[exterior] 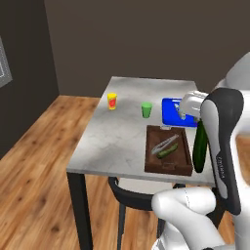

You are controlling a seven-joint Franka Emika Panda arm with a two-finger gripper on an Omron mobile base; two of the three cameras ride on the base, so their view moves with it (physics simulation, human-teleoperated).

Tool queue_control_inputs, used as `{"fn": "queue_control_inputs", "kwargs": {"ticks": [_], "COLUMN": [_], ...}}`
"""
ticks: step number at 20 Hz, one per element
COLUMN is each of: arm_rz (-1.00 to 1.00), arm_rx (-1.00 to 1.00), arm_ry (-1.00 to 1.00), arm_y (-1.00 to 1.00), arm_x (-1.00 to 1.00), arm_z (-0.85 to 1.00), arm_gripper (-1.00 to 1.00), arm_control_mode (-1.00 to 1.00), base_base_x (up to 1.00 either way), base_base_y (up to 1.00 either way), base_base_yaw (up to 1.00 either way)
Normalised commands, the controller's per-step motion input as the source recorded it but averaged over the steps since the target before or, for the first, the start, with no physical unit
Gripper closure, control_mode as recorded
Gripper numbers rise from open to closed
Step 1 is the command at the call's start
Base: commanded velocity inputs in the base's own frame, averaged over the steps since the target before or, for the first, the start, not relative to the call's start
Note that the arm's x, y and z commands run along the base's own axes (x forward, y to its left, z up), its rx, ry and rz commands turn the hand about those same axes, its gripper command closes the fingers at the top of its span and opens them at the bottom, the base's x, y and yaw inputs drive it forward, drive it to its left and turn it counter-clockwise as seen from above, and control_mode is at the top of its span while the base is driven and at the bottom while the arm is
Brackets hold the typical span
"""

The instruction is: Gather the cucumber and squash from the fridge and place them on a tray on the dining counter. Then gather the steak and chicken drumstick from the fridge and place them on the other tray.

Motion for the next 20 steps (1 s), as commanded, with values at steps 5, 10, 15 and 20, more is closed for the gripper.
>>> {"fn": "queue_control_inputs", "kwargs": {"ticks": [5, 10, 15, 20], "arm_rz": [-0.03, -0.14, -0.27, -0.31], "arm_rx": [0.0, 0.0, 0.0, 0.0], "arm_ry": [0.25, 0.23, 0.1, 0.03], "arm_y": [-0.18, -0.16, -0.19, -0.22], "arm_x": [1.0, 1.0, 0.82, 0.74], "arm_z": [-0.05, -0.23, -0.47, -0.52], "arm_gripper": [1.0, 1.0, 1.0, 1.0], "arm_control_mode": [-1.0, -1.0, -1.0, -1.0], "base_base_x": [0.0, 0.0, 0.0, 0.0], "base_base_y": [0.0, 0.0, 0.0, 0.0], "base_base_yaw": [0.0, 0.0, 0.0, 0.0]}}
